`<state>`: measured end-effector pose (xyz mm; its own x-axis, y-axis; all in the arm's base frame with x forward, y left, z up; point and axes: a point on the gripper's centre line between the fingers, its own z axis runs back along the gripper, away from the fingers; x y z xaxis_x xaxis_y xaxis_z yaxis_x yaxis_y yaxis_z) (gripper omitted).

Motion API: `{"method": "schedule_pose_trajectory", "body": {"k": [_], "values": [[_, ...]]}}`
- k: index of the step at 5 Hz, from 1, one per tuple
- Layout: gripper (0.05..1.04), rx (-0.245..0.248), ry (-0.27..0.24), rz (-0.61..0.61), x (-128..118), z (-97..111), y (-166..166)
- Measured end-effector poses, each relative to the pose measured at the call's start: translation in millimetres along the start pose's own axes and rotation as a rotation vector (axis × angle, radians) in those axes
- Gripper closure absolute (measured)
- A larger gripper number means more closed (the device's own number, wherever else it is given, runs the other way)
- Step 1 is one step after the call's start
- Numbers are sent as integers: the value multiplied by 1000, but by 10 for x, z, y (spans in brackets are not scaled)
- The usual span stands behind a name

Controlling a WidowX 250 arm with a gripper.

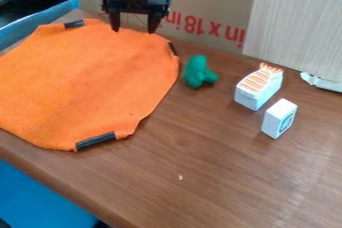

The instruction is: Fold the cloth from top right to bottom left

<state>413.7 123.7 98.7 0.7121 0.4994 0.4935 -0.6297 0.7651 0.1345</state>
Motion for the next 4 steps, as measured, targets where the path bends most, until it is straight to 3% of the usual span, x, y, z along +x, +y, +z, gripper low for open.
{"method": "schedule_pose_trajectory", "body": {"k": [2,4], "values": [[83,24,9,5,17,-157,-89],[83,-4,2,-26,-56,-96,-362]]}}
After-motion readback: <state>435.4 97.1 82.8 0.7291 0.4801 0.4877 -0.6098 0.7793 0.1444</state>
